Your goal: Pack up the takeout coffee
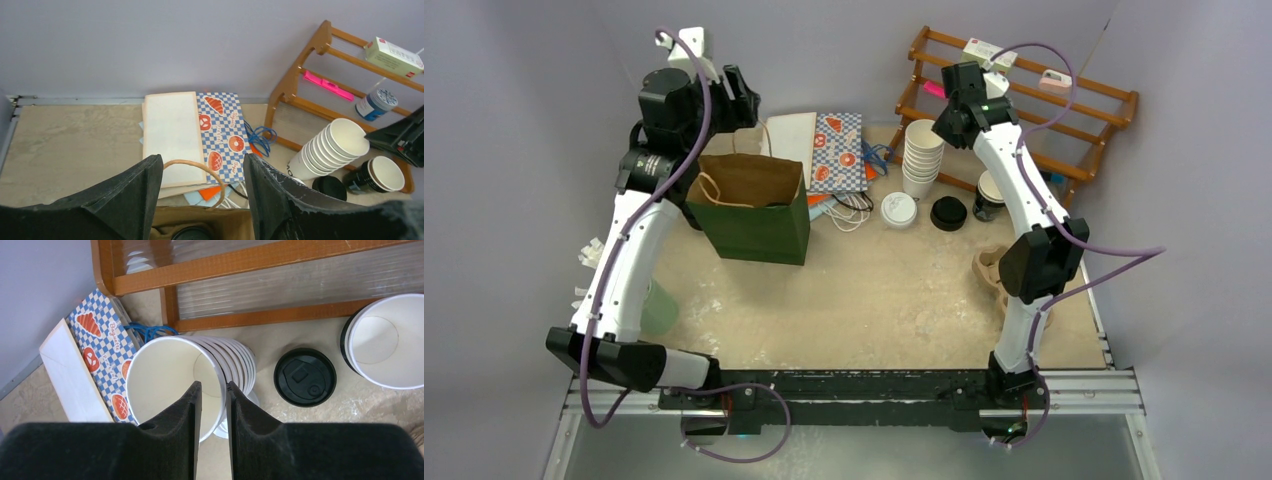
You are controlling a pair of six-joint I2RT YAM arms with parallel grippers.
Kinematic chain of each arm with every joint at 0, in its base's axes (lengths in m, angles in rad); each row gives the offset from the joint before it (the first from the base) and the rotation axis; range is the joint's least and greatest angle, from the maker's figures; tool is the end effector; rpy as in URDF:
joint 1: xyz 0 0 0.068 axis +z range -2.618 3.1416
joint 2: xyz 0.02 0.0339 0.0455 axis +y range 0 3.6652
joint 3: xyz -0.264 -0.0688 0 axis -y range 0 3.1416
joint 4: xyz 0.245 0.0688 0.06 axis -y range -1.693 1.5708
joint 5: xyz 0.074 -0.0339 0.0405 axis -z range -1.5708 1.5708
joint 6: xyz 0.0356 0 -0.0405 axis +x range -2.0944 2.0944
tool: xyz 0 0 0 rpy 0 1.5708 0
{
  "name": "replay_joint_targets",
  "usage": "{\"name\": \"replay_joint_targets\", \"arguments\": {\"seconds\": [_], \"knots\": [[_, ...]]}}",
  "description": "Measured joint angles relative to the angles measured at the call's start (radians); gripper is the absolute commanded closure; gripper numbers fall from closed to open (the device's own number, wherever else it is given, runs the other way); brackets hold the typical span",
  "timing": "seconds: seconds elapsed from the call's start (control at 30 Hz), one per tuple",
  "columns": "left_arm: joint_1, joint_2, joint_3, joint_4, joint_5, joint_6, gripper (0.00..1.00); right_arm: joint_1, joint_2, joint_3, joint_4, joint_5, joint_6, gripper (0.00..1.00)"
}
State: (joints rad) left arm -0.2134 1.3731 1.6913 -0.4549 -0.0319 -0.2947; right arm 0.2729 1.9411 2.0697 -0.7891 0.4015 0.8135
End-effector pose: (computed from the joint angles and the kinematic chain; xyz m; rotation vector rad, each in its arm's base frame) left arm 0.2843 -0.0604 0.4911 -0.0938 1.7173 -0.3503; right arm 0.4228 0.1039 0.3850 0.7860 2.0290 0.1706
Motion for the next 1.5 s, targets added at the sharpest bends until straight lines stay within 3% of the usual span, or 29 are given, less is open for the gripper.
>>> {"name": "replay_joint_targets", "arguments": {"seconds": [0.2, 0.4, 0.6, 0.63, 0.7, 0.73, 1.07, 1.5], "knots": [[-0.033, 0.016, 0.0, 0.008, 0.029, 0.004, 0.4, 0.0, 0.001, 0.0, 0.018, -0.002, -0.002, 0.78], [-0.045, 0.016, 0.0, 0.035, 0.06, 0.01, 0.4, 0.0, 0.001, -0.011, 0.033, -0.013, -0.002, 0.99], [-0.067, 0.023, 0.0, 0.058, 0.081, 0.01, 0.42, 0.0, 0.001, -0.014, 0.032, -0.026, -0.002, 1.0], [-0.072, 0.026, -0.001, 0.065, 0.082, 0.008, 0.42, 0.0, 0.001, -0.014, 0.032, -0.027, -0.002, 0.96], [-0.087, 0.04, -0.002, 0.103, 0.093, -0.001, 0.43, 0.0, 0.001, -0.016, 0.034, -0.027, -0.002, 0.74], [-0.098, 0.052, -0.002, 0.126, 0.097, -0.005, 0.42, 0.0, 0.001, -0.017, 0.033, -0.026, 0.002, 0.7], [-0.242, 0.268, 0.059, 0.205, 0.119, -0.019, 0.41, -0.005, 0.0, -0.041, 0.041, -0.017, -0.019, 0.67], [-0.254, 0.272, 0.059, 0.214, 0.117, -0.01, 0.41, -0.011, -0.018, -0.029, 0.116, -0.024, -0.105, 0.65]]}}
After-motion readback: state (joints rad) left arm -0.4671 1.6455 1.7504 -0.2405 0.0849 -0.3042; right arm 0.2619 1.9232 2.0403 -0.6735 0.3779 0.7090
